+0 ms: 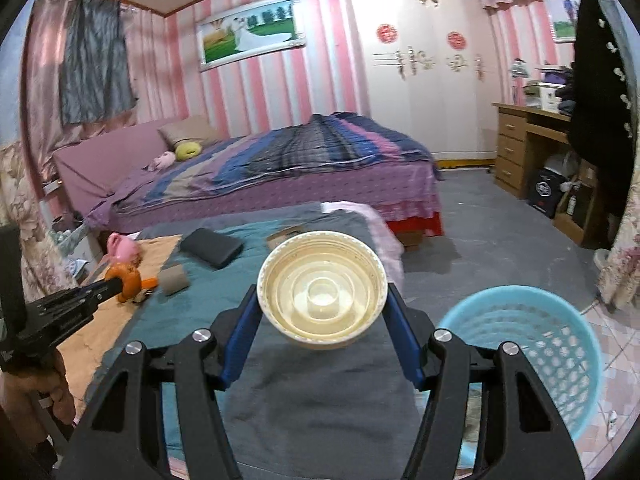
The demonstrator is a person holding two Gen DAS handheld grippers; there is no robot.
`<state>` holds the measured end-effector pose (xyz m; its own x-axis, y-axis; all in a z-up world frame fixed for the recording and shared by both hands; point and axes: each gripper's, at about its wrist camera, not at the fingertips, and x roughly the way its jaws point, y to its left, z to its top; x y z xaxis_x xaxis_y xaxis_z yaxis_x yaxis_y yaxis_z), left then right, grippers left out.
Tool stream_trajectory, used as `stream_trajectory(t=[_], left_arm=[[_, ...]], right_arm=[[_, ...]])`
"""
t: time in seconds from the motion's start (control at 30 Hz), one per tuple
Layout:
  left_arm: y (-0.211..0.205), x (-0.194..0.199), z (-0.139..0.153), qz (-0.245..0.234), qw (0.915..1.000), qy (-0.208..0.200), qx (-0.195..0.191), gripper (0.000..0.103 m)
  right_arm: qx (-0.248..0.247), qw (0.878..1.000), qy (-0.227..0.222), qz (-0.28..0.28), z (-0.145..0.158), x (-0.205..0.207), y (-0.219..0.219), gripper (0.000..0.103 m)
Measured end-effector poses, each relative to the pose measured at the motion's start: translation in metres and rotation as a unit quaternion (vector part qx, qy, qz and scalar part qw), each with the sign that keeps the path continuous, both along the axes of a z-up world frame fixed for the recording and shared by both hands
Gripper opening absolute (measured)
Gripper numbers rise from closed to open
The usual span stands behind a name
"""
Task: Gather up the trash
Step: 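Carry the orange peel and white bowl over the basket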
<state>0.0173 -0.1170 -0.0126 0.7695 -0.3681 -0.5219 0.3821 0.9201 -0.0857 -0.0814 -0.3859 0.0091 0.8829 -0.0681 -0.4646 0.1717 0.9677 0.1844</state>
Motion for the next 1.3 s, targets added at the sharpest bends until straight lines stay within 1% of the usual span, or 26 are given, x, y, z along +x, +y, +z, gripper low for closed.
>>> stream_trajectory(t=[0.13,0.27,0.3,0.4,0.5,0.67,0.77,1.03,1.3], left_arm=[[-0.024,-0.009,0.002,-0.016,0.9999,-0.005,-0.002,0.010],[-0.045,-0.010,0.006,-0.031,0.9995,-0.001,-0.002,0.010],[-0.049,-0.010,0.008,-0.034,0.9994,0.001,-0.003,0.010],[-0.065,-0.010,0.018,-0.043,0.9990,0.000,-0.012,0.010],[-0.086,-0.017,0.031,-0.056,0.9983,-0.010,-0.011,0.010],[-0.112,-0.023,0.043,-0.074,0.9970,-0.014,-0.016,0.010],[-0.130,-0.028,0.047,-0.086,0.9961,-0.016,-0.013,0.010],[-0.168,-0.038,0.055,-0.117,0.9929,-0.014,-0.009,0.010],[-0.191,-0.044,0.057,-0.136,0.9905,-0.015,-0.007,0.010]], right_arm=[[0.008,1.000,-0.010,-0.017,0.003,-0.007,-0.031,0.061],[0.008,1.000,-0.005,-0.027,0.003,-0.012,-0.050,0.061],[0.001,1.000,0.000,-0.031,0.002,-0.013,-0.056,0.061],[-0.005,0.999,0.006,-0.042,0.003,-0.014,-0.063,0.061],[-0.007,0.998,0.010,-0.059,0.003,-0.017,-0.075,0.061],[-0.019,0.996,0.020,-0.080,0.002,-0.019,-0.085,0.061],[-0.025,0.995,0.028,-0.097,0.001,-0.023,-0.091,0.061],[-0.010,0.991,0.027,-0.127,-0.004,-0.035,-0.118,0.061],[-0.002,0.991,0.026,-0.132,-0.007,-0.040,-0.130,0.061]])
